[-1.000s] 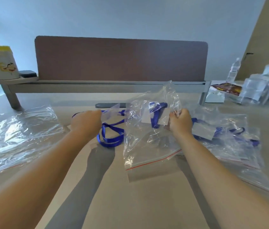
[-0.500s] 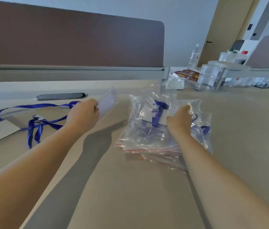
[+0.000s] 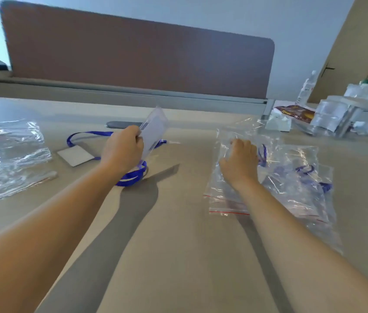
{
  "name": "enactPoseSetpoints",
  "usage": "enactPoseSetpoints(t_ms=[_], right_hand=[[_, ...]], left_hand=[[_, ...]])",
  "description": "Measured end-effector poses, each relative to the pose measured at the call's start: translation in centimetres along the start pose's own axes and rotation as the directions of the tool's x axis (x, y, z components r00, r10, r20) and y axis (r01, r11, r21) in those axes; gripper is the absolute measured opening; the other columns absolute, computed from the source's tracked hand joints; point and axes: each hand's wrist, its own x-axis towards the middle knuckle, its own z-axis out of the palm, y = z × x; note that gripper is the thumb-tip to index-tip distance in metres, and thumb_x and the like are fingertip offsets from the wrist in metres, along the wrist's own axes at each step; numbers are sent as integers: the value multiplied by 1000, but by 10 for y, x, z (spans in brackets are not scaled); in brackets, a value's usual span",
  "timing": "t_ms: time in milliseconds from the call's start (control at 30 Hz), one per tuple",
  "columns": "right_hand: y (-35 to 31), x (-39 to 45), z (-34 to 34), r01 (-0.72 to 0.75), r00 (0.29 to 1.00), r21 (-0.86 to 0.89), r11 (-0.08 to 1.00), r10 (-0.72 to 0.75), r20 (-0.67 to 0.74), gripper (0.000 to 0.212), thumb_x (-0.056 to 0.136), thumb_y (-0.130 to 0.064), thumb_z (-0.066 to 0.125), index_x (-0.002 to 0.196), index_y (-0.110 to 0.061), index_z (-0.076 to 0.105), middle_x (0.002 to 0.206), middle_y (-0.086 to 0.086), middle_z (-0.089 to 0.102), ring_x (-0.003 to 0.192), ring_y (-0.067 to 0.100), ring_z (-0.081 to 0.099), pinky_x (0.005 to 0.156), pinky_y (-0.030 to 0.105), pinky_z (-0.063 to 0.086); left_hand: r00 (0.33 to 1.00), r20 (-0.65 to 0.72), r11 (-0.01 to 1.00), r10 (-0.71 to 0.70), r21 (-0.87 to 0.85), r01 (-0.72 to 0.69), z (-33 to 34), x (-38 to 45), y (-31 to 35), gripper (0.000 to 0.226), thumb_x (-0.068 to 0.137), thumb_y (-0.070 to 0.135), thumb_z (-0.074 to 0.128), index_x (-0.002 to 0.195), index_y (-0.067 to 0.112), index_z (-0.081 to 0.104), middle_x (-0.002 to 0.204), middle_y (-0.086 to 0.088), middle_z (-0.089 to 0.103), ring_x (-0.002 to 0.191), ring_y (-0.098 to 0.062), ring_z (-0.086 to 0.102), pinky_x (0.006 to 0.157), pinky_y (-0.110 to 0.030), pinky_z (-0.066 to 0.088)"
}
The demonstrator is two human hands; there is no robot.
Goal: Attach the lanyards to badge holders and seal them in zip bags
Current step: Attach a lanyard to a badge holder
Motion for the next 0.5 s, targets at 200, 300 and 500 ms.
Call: enactPoseSetpoints(t_ms=[200, 300, 500], right_hand=[[-86, -9, 40, 152, 970, 84, 985, -165, 181, 30, 89, -13, 47, 116, -1, 53, 123, 19, 53, 115, 34, 48, 95, 35, 38], [-125, -5, 61, 233, 945, 123, 965, -254, 204, 25, 91, -12, 43, 102, -2, 63, 108, 17, 60, 98, 31, 56, 79, 32, 43], [-181, 25, 112, 242, 910, 190, 951, -291, 296, 27, 93, -14, 40, 78, -3, 59, 69, 6, 52, 70, 22, 49, 58, 28, 34]], left_hand=[[970, -98, 971, -221, -113, 209, -51, -2, -73, 29, 94, 12, 37, 118, 4, 52, 118, -21, 60, 105, -37, 53, 77, -33, 37], [954, -120, 959, -276, -105, 264, -67, 4, -105, 29, 94, 13, 38, 118, 4, 52, 120, -20, 60, 107, -36, 53, 77, -32, 35], [951, -108, 955, -289, -96, 279, -66, 35, -148, 26, 94, 13, 39, 113, 4, 54, 119, -16, 61, 104, -33, 55, 73, -28, 36]])
